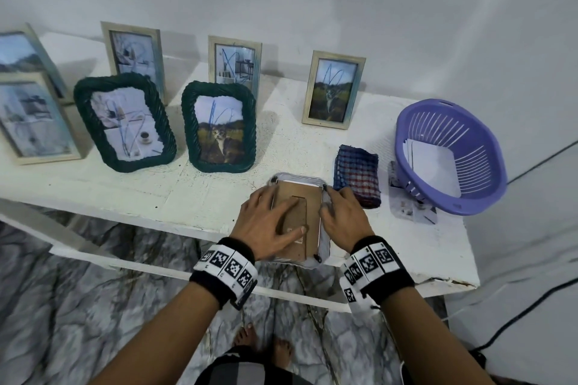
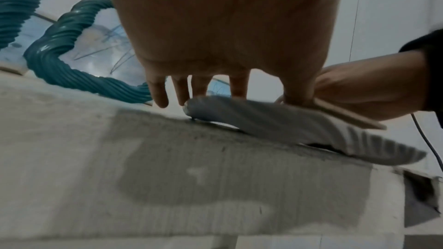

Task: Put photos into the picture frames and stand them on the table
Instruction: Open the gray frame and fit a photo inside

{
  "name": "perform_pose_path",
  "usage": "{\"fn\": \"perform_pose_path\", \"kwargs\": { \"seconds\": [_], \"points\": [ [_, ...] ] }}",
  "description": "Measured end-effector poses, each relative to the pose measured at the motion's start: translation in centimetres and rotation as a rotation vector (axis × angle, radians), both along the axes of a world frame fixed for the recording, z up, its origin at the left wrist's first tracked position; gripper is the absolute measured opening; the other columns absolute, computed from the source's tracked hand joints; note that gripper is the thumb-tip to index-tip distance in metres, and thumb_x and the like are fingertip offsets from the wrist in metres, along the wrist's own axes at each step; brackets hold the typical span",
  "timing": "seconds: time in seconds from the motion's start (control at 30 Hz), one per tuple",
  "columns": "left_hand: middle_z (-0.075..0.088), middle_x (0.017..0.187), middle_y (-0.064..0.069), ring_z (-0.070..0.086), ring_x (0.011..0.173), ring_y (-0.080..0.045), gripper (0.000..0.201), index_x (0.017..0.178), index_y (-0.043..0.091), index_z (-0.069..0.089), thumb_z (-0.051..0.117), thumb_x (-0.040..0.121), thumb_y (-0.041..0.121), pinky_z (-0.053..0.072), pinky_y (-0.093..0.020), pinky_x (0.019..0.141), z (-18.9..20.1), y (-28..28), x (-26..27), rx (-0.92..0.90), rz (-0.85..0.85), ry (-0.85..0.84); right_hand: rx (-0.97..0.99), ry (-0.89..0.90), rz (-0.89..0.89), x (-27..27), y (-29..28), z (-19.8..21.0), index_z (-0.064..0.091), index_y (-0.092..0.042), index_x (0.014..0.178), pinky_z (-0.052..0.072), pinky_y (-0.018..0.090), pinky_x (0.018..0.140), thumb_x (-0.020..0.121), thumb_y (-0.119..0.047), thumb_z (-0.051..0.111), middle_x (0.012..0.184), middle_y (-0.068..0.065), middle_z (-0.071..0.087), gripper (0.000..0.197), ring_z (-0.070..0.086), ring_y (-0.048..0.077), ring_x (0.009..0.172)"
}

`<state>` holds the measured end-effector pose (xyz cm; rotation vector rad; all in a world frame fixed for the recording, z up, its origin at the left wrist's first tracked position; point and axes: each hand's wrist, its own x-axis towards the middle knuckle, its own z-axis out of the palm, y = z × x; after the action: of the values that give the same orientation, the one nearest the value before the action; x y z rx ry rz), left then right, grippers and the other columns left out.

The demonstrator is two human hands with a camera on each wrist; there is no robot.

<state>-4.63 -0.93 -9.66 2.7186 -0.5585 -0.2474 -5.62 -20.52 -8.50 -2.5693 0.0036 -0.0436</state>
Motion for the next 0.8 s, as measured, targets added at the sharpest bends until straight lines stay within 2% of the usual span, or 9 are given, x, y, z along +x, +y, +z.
{"fn": "perform_pose_path", "kwargs": {
  "seconds": [0.17, 0.3, 0.43, 0.53, 0.67, 0.8],
  "points": [
    [0.023, 0.156, -0.005, 0.016, 0.139, -0.026, 0.074, 0.143, 0.043, 0.039, 0.034, 0.078, 0.080, 0.034, -0.048, 0.109, -0.7, 0.8, -1.3, -0.041, 0.023, -0.040, 0.064, 0.091, -0.031, -0.1, 0.4, 0.4, 0.061, 0.001, 0.116, 0.041, 0.033, 0.078, 0.092, -0.011, 0.050, 0.097, 0.015, 0.046, 0.029, 0.051, 0.032, 0.087],
    [0.025, 0.154, -0.004, 0.018, 0.138, -0.026, 0.073, 0.142, 0.044, 0.038, 0.036, 0.078, 0.079, 0.037, -0.047, 0.106, -1.0, 1.0, -1.6, -0.032, 0.029, -0.071, 0.077, 0.103, -0.054, -0.1, 0.4, -0.1, 0.059, -0.003, 0.123, 0.039, 0.030, 0.076, 0.091, -0.011, 0.051, 0.103, 0.017, 0.048, 0.033, 0.052, 0.031, 0.090],
    [0.031, 0.151, -0.005, 0.022, 0.135, -0.027, 0.071, 0.138, 0.042, 0.045, 0.042, 0.076, 0.076, 0.040, -0.048, 0.101, -1.3, 0.8, -1.7, -0.066, 0.049, -0.097, 0.076, 0.096, -0.048, -0.1, 0.4, -0.1, 0.056, -0.004, 0.131, 0.041, 0.030, 0.078, 0.092, -0.010, 0.050, 0.107, 0.017, 0.048, 0.040, 0.053, 0.032, 0.093],
    [0.032, 0.150, -0.005, 0.024, 0.135, -0.028, 0.069, 0.137, 0.042, 0.046, 0.045, 0.077, 0.076, 0.040, -0.048, 0.100, -1.5, 0.9, -1.6, -0.075, 0.048, -0.113, 0.164, 0.108, -0.065, 0.0, 0.2, 0.0, 0.059, -0.005, 0.127, 0.037, 0.026, 0.076, 0.094, -0.010, 0.050, 0.102, 0.011, 0.045, 0.035, 0.051, 0.025, 0.090],
    [0.034, 0.150, -0.005, 0.026, 0.134, -0.028, 0.070, 0.137, 0.042, 0.047, 0.045, 0.076, 0.076, 0.040, -0.049, 0.099, -1.5, 0.8, -1.5, -0.075, 0.043, -0.118, 0.311, 0.221, -0.099, 0.7, -0.5, -0.1, 0.057, -0.013, 0.131, 0.036, 0.020, 0.088, 0.097, -0.011, 0.045, 0.107, 0.008, 0.039, 0.036, 0.047, 0.016, 0.093],
    [0.031, 0.151, -0.003, 0.023, 0.135, -0.026, 0.071, 0.138, 0.044, 0.045, 0.042, 0.076, 0.078, 0.039, -0.047, 0.100, -1.3, 0.8, -1.5, -0.054, 0.053, -0.104, 0.326, 0.217, -0.098, 0.6, -0.6, -0.6, 0.058, -0.015, 0.131, 0.039, 0.027, 0.098, 0.097, -0.008, 0.044, 0.106, 0.007, 0.037, 0.037, 0.047, 0.017, 0.097]
  ]
}}
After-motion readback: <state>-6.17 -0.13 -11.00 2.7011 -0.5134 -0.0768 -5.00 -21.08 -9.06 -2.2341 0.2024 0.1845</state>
